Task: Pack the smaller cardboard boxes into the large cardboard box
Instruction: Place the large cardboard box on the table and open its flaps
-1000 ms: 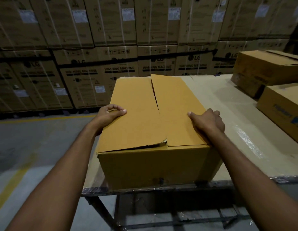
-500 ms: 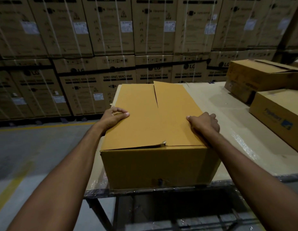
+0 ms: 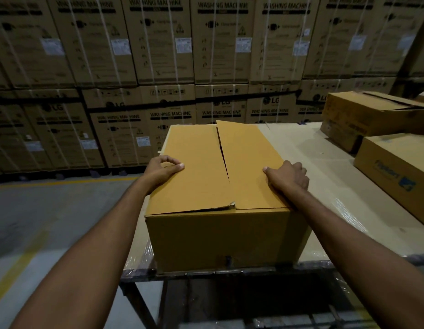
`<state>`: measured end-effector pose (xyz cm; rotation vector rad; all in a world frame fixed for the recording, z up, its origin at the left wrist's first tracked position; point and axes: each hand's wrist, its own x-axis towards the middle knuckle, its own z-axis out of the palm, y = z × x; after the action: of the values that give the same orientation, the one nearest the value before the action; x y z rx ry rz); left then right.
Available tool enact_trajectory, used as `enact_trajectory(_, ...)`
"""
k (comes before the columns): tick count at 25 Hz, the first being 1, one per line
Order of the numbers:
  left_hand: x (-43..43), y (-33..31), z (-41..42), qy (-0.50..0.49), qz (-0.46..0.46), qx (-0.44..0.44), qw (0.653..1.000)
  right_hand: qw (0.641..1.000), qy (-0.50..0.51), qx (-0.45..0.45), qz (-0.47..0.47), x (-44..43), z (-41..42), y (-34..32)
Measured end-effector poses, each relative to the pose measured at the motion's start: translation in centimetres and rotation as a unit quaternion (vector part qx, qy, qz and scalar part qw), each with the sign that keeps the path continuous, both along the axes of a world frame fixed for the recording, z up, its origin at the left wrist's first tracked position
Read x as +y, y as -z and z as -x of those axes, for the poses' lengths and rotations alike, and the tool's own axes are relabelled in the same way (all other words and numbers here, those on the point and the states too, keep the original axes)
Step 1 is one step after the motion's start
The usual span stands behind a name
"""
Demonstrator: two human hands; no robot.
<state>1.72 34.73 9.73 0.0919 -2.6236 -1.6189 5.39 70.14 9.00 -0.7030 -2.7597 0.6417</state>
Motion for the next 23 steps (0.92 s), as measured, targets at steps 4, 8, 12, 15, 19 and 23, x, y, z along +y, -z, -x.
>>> enact_trajectory(4, 1.5, -1.2, -1.6, -0.026, 0.127, 0.065, 0.989, 0.983, -0.16, 0.085, -0.017, -4.6, -1.3, -0.7)
enact_trajectory(8, 3.7, -3.7, -5.9, 0.061, 0.028, 0.083, 0.994, 0.928, -0.307, 0.126, 0.166, -10.0, -2.2, -2.2)
enact_trajectory(12, 3.3, -9.1, -9.5, 0.104, -0.007, 0.127, 0.986, 0.832, -0.42, 0.147, 0.331, -13.9, -2.3, -4.7)
enact_trajectory(15, 0.5, -12.5, -11.4, 0.117, -0.023, 0.104, 0.987, 0.803, -0.477, 0.121, 0.335, -18.1, -2.6, -5.7)
enact_trajectory(19, -4.0, -14.4, -13.2, -0.025, -0.078, 0.135, 0.987, 0.823, -0.501, 0.081, 0.254, -24.1, -3.0, -5.0)
enact_trajectory(23, -10.0, -13.4, -12.9, -0.253, 0.152, 0.181, 0.938, 0.839, -0.534, 0.068, 0.078, -28.2, -2.8, -3.7)
